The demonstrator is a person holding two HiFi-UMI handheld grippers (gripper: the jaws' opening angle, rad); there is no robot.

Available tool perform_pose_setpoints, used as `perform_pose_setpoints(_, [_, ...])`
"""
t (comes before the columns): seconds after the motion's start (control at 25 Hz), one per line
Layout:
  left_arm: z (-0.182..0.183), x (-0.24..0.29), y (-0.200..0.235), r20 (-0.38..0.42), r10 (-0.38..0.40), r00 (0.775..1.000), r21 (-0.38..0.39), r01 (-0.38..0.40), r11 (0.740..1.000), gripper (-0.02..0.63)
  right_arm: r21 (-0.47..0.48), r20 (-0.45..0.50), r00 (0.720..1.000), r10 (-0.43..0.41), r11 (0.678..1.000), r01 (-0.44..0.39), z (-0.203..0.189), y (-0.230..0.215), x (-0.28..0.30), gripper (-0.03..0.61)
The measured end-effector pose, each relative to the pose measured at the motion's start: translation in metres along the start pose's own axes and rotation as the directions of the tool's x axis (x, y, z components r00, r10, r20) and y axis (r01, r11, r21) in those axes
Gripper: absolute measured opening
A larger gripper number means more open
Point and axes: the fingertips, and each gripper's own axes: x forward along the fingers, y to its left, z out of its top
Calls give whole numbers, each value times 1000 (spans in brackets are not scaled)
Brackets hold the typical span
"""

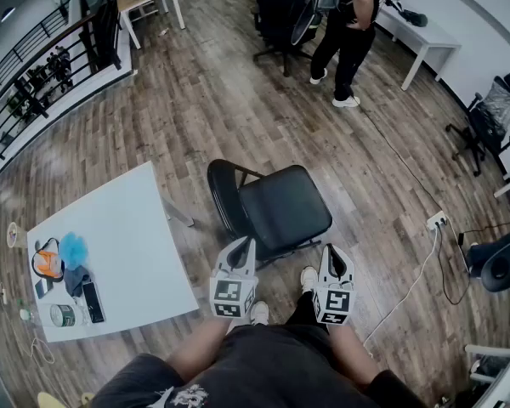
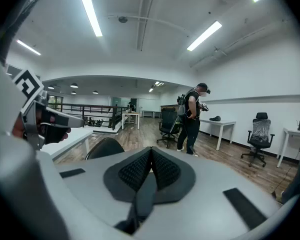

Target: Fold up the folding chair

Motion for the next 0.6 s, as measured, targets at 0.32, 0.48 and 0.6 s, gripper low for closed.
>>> perform_pose_setpoints(0.32, [-15, 55, 40, -66, 223, 973, -43, -226, 973, 7, 9, -131, 983, 130, 991, -130, -51, -40, 83, 14])
perform_pose_setpoints(0.48, [-23, 74, 66, -135, 344, 929, -63, -354, 933, 10, 13, -201, 957, 208, 978, -210, -76, -68, 133, 14])
perform_pose_setpoints(0.6, [-40, 87, 81, -218, 388, 896, -100, -416, 904, 63, 4, -249, 934, 255, 965, -263, -100, -89, 168, 14])
